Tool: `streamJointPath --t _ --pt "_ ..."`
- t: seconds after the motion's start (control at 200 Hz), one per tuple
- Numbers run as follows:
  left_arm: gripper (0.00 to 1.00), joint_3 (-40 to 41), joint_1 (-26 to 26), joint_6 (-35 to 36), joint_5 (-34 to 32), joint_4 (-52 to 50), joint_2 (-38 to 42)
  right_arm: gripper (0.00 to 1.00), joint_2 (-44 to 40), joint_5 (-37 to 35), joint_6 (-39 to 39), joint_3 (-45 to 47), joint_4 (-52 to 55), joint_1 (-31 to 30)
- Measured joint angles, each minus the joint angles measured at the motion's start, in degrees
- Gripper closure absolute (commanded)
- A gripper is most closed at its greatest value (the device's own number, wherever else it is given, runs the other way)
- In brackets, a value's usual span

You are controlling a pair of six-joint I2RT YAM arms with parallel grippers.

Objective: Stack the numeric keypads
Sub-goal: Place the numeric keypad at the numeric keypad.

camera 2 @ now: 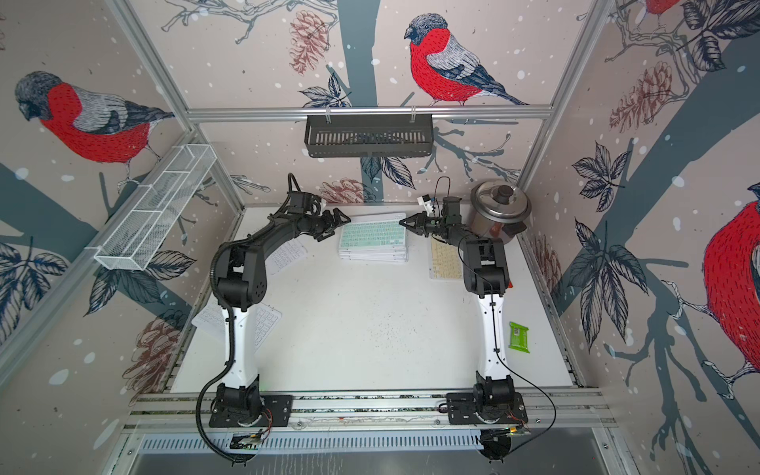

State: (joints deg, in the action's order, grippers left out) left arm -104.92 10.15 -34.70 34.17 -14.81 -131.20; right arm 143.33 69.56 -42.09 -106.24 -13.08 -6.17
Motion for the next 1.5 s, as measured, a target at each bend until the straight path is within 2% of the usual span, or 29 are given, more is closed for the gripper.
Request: streamJointPath --t 0.16,0.631,0.776,0.981,1.502 --pt "0.04 -1.18 0.68 -0.04 0.0 -0.83 -1.55 0.82 1.55 -1.22 3.32 -2.69 4.9 0.13" --pt "0.04 -1.4 0.92 -0.46 0.04 -1.03 -1.7 0.57 2.4 -7.61 10.51 -6.82 15.8 -0.42" --pt "0.04 -1.44 0.96 -0.48 0.07 -1.03 -1.77 0.45 2.29 -10.08 12.33 -7.45 17.64 -1.53" --pt "0.04 -1.73 1.03 -0.92 0.2 -0.98 -2.14 0.31 0.74 -16.44 15.17 -8.74 21.44 -3.37" --pt "0.04 -2.23 1.27 -0.92 0.26 -1.01 -2.32 0.14 -4.17 -33.83 19.5 -7.65 28.92 -6.08"
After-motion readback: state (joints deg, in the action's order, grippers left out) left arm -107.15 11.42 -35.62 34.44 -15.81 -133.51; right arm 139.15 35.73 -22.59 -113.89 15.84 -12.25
